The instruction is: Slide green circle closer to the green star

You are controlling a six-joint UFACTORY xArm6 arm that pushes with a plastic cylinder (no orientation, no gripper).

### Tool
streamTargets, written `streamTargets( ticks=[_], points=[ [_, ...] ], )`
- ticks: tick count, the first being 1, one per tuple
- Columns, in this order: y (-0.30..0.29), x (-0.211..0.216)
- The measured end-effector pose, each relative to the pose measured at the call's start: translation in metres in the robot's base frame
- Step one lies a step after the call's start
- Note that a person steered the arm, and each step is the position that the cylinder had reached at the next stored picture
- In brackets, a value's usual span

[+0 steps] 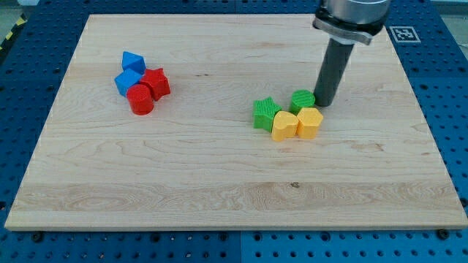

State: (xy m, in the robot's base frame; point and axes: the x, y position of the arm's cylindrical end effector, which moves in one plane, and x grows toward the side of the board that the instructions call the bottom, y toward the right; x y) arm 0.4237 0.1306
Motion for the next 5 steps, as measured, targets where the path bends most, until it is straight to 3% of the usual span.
streamTargets(
  ticks=[5],
  points=[
    [-0.046,0.000]
  ],
)
